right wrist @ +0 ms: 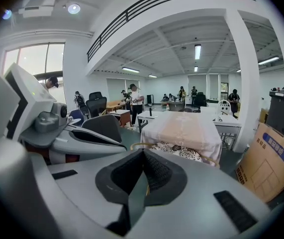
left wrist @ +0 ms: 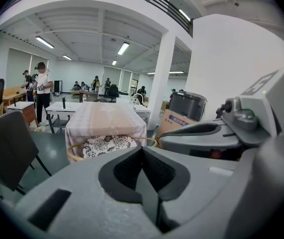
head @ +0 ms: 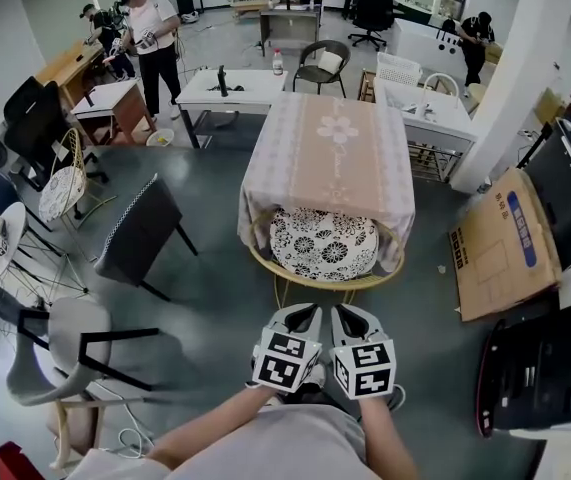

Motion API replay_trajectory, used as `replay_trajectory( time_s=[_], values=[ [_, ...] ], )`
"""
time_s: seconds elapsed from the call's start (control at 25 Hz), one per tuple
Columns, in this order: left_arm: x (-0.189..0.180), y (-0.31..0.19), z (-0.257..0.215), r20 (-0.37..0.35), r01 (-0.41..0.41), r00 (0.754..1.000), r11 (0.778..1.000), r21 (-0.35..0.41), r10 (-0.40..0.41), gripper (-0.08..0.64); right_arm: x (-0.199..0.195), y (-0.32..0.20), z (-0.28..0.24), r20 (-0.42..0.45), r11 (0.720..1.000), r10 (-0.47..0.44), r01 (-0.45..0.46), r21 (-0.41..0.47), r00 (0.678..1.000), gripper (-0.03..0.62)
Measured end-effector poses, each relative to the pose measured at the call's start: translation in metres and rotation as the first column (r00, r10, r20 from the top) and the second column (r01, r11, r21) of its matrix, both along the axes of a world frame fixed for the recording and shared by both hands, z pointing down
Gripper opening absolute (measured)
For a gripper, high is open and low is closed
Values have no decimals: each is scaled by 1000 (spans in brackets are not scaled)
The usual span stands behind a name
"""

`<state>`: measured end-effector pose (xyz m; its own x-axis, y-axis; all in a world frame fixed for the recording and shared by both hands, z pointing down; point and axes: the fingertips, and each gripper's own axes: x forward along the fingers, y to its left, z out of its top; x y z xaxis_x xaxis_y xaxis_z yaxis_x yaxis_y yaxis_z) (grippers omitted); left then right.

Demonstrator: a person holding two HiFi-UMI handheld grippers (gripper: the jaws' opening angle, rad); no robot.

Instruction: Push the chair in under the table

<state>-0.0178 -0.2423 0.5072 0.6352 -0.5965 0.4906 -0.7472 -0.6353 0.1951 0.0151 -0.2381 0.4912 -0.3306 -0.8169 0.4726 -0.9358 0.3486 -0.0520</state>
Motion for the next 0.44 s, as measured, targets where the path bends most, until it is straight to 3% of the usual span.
replay_trajectory(
  time_s=[0.44],
  values=[
    [-1,-6,1,19,8,1000,1000,23,-9,5,-1,-1,2,-3,1000,-24,24,2,1000,3]
  ],
)
